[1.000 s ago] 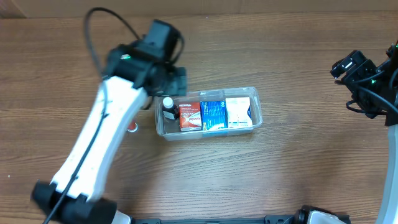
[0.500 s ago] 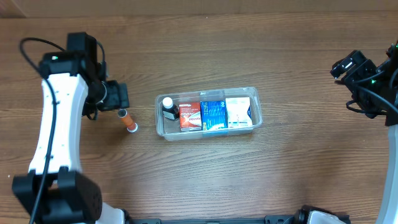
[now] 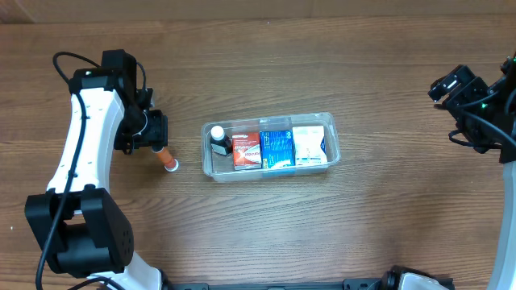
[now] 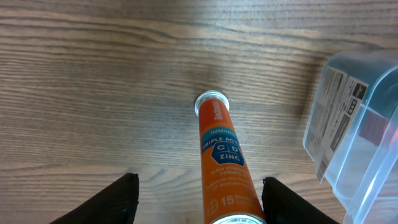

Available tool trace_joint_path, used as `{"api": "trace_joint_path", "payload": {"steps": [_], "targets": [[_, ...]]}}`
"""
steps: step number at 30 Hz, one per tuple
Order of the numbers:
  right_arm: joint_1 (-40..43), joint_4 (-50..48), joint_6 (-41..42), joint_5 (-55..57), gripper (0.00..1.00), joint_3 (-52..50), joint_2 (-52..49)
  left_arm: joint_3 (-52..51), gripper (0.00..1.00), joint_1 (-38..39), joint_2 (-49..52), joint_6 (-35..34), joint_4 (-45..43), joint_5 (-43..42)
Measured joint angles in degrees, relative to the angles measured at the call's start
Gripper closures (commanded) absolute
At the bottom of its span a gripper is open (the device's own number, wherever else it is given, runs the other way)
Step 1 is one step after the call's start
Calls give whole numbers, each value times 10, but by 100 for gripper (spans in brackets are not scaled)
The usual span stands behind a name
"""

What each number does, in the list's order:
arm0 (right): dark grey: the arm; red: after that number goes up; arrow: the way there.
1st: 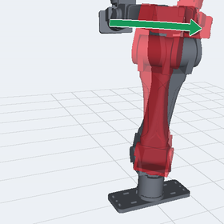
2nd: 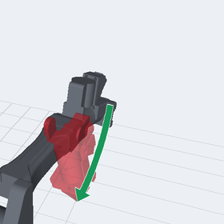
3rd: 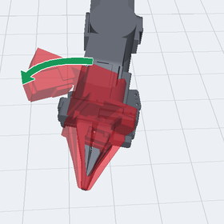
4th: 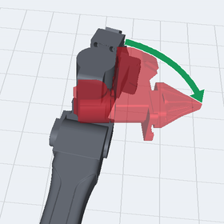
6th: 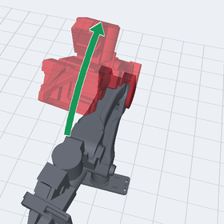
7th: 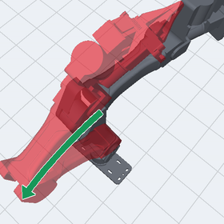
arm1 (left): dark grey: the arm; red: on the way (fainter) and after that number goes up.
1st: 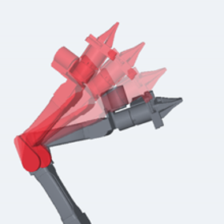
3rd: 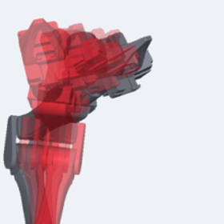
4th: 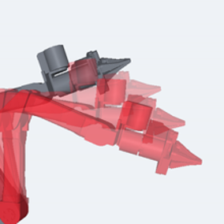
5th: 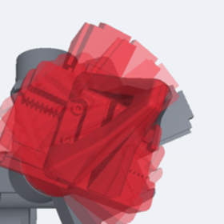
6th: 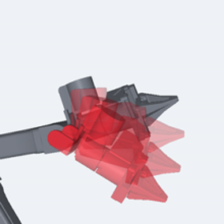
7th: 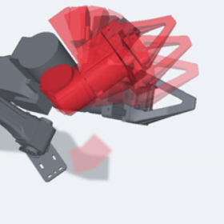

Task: Pack container
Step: 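Grasp the orange tube with the left gripper, then place the orange tube upright in the container beside the bottle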

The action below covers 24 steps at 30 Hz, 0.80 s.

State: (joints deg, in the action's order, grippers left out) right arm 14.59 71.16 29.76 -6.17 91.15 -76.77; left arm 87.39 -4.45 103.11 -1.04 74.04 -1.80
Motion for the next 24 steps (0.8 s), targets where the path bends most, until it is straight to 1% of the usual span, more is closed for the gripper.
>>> {"api": "trace_joint_path", "payload": {"steps": [2, 4, 5, 8, 10, 11, 13, 15, 17, 20, 23, 24], "targets": [[0, 0, 0, 0, 0, 0, 0, 0, 32, 5, 0, 2, 5, 1], [0, 0, 0, 0, 0, 0, 0, 0, 41, 15, 0, 2, 9, 4], [0, 0, 0, 0, 0, 0, 0, 0, 42, 17, 0, 2, 10, 7], [0, 0, 0, 0, 0, 0, 0, 0, 37, 17, 0, 2, 10, 10], [0, 0, 0, 0, 0, 0, 0, 0, 38, 17, 0, 2, 14, 12], [0, 0, 0, 0, 0, 0, 0, 0, 42, 17, 0, 2, 15, 12], [0, 0, 0, 0, 0, 0, 0, 0, 57, 17, 0, 2, 18, 12], [0, 0, 0, 0, 0, 0, 0, 0, 62, 17, 0, 2, 19, 12], [0, 0, 0, 0, 0, 0, 0, 0, 70, 17, 0, 6, 21, 12], [0, 0, 0, 0, 0, 0, 0, 0, 76, 17, 0, 8, 27, 12], [0, 0, 0, 0, 0, 0, 0, 11, 86, 17, 2, 8, 62, 11], [0, 0, 0, 0, 0, 0, 0, 29, 89, 17, 5, 8, 88, 9]]}}
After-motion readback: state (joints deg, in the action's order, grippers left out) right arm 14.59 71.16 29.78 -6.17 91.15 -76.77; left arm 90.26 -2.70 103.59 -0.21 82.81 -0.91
